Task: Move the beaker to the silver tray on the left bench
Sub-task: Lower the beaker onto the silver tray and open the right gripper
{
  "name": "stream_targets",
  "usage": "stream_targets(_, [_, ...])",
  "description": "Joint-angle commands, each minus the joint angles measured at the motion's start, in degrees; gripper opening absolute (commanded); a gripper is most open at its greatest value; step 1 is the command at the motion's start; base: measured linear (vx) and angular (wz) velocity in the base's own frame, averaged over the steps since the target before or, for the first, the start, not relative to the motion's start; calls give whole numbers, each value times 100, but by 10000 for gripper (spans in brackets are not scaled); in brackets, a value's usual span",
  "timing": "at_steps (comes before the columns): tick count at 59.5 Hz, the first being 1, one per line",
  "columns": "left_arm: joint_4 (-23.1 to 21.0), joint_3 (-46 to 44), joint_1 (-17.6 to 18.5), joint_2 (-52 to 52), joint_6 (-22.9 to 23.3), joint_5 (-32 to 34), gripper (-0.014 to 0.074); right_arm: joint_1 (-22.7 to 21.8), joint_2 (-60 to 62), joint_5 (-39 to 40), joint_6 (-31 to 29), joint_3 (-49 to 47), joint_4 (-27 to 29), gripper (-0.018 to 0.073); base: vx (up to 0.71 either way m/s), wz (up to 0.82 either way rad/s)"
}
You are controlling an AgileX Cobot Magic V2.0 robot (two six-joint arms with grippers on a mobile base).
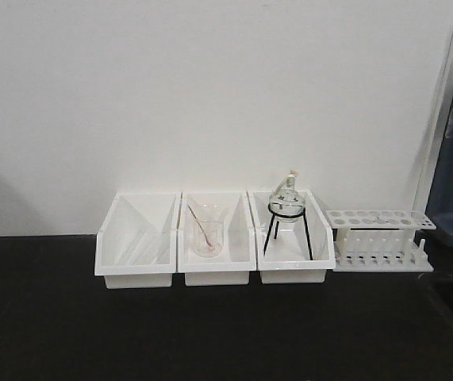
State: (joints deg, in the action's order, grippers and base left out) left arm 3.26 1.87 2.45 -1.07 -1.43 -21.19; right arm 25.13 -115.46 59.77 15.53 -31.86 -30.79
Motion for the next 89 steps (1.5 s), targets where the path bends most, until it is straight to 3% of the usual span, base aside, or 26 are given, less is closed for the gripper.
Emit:
stream_targets(1, [-15, 114, 45, -41, 10, 431, 1, -1, 207, 508, -37, -87, -48, 228, 0, 0])
stream_targets(20, [-15, 114, 45, -41, 10, 431, 1, -1, 207, 385, -25, -87, -48, 648, 0, 0])
stream_targets(27, [-15, 114, 45, -41, 10, 431, 1, -1, 304, 382, -25, -87, -32, 707, 0, 0])
stream_targets(38, [-15, 114, 45, -41, 10, 431, 1, -8, 1007, 372, 7, -87, -10, 699, 0, 0])
stream_targets(45, [-15, 114, 45, -41, 10, 431, 1, -8, 1757, 173, 406, -87, -10, 666, 0, 0])
stream_targets(53, [-15, 114, 45, -41, 10, 431, 1, -8, 2935, -630, 1429, -68, -32, 555, 0, 0])
stream_targets(58, [-15, 114, 45, -41, 10, 431, 1, -8, 3705, -1372, 1921, -68, -157, 425, 0, 0])
stream_targets(69, [-15, 114, 45, -41, 10, 431, 1, -8, 5521, -3683, 2840, -68, -1151, -15, 0, 0])
stream_targets(77, [-15, 114, 45, -41, 10, 431, 1, -8, 6740, -5307, 3531, -68, -1989, -15, 0, 0])
stream_targets(89, [-15, 114, 45, -41, 10, 431, 1, -8, 7981, -6988, 3634, -68, -2102, -12, 0, 0])
